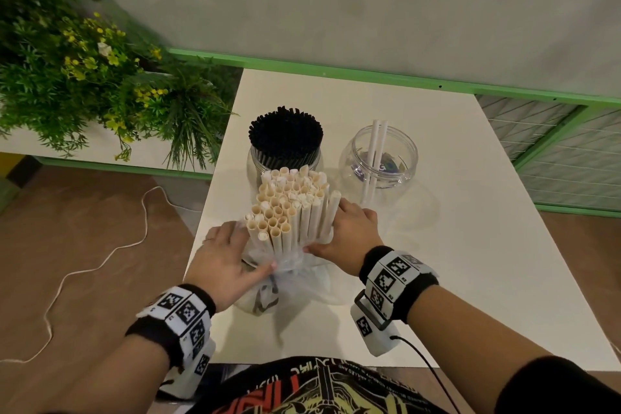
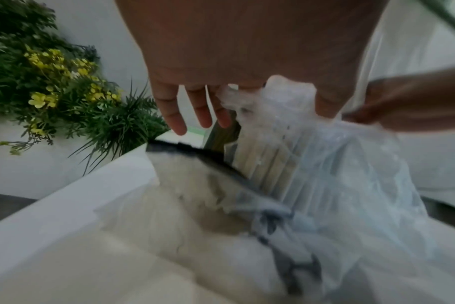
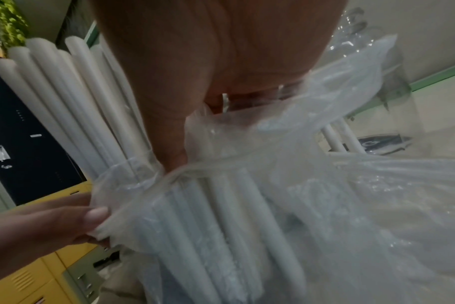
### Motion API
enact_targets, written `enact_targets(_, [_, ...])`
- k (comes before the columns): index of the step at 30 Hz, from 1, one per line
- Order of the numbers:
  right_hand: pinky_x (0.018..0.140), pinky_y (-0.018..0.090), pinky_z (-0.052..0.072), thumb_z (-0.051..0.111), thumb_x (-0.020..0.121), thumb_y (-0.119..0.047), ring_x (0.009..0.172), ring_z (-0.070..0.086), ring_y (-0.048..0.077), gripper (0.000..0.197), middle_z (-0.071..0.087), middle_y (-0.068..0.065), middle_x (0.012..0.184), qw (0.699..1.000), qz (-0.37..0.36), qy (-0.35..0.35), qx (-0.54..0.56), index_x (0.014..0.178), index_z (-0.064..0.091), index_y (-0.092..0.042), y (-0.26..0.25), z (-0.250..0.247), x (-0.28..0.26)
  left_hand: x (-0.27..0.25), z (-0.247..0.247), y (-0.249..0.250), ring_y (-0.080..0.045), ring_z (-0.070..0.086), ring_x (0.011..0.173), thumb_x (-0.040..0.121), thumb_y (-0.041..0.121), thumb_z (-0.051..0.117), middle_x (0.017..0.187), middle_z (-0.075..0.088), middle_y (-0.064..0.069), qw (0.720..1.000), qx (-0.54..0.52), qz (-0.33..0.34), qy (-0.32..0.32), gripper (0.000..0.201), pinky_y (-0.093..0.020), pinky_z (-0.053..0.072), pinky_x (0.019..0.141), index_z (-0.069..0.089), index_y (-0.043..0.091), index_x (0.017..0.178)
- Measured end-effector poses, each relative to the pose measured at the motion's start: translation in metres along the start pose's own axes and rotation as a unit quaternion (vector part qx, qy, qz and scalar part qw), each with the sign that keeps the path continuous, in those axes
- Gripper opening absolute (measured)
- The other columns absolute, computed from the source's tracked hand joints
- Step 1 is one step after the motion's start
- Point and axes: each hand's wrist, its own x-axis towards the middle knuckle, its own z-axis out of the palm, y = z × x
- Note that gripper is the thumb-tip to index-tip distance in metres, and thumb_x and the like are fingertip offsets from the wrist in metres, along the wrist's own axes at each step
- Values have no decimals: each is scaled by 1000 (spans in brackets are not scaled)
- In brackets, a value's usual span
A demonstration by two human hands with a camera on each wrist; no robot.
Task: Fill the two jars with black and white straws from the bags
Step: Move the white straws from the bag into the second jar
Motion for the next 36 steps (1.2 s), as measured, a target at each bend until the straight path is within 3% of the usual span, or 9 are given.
enact_targets(3, [103, 39, 23, 64, 72, -66, 121, 42, 21, 77, 48, -3, 129, 1000, 1, -3, -9, 136, 43, -29, -4, 0, 1, 4, 4, -3, -22, 37, 122, 69, 88, 29, 134, 41, 1, 999, 19, -8, -30, 93, -34, 31, 105, 34, 27, 140])
enact_targets(6, [103, 39, 22, 63, 73, -65, 121, 42, 21, 77, 49, -2, 127, 1000, 1, -6, -18, 137, 41, -28, -4, -2, 2, 3, -20, -1, -20, 31, 126, 52, 99, 22, 136, 36, 1, 997, -77, -20, -20, 113, -36, 28, 106, 37, 27, 139])
enact_targets(10, [104, 39, 23, 63, 73, -66, 120, 43, 21, 79, 49, -3, 126, 1000, 0, -5, -28, 138, 41, -27, -3, -4, 2, 3, -74, 23, -6, 28, 121, 50, 95, 46, 125, 28, 12, 969, -208, 58, 121, 104, -34, 30, 105, 33, 28, 128])
enact_targets(12, [103, 38, 24, 63, 72, -67, 119, 44, 20, 77, 50, -4, 123, 999, -5, 1, -35, 135, 43, -27, -4, -5, 2, 11, -95, 45, -11, 25, 131, 52, 90, 51, 137, 29, 8, 969, -142, 149, 135, 104, -39, 26, 111, 27, 34, 136])
enact_targets(15, [101, 37, 25, 59, 74, -69, 114, 46, 21, 73, 50, -3, 119, 997, -25, 11, -76, 130, 46, -25, -5, -9, -1, 35, -106, 70, -21, 15, 144, 62, 89, 39, 154, 19, 5, 960, 88, 252, 80, 99, -48, 20, 116, 14, 40, 145])
enact_targets(22, [103, 42, 26, 49, 80, -72, 115, 43, 25, 82, 44, 4, 125, 987, -17, 20, -161, 133, 35, -11, -8, -4, -3, 64, -96, 76, -19, 44, 126, 90, 60, 29, 139, 46, 8, 938, 141, 314, 45, 48, -46, 36, 102, 41, 45, 134])
enact_targets(27, [104, 45, 29, 55, 80, -66, 118, 42, 28, 84, 40, 6, 129, 993, -26, 25, -112, 139, 29, -13, 1, 15, -9, 68, -93, 77, -17, 50, 116, 91, 57, 33, 126, 53, 12, 941, 91, 318, 70, 36, -41, 34, 103, 58, 42, 113])
enact_targets(31, [103, 45, 35, 71, 68, -59, 124, 42, 29, 91, 40, 9, 137, 990, -73, 109, -48, 138, 31, -18, 20, 26, -23, 69, -90, 78, -19, 52, 111, 91, 55, 36, 120, 56, 11, 940, 67, 320, 96, 33, -41, 39, 97, 61, 37, 103])
enact_targets(36, [101, 34, 28, 63, 78, -49, 120, 41, 19, 56, 48, -2, 125, 961, -163, 223, 12, 123, 44, -23, 35, 24, -43, 69, -88, 77, -18, 50, 110, 92, 54, 36, 120, 55, 13, 941, 62, 316, 103, 30, -39, 39, 92, 60, 38, 101])
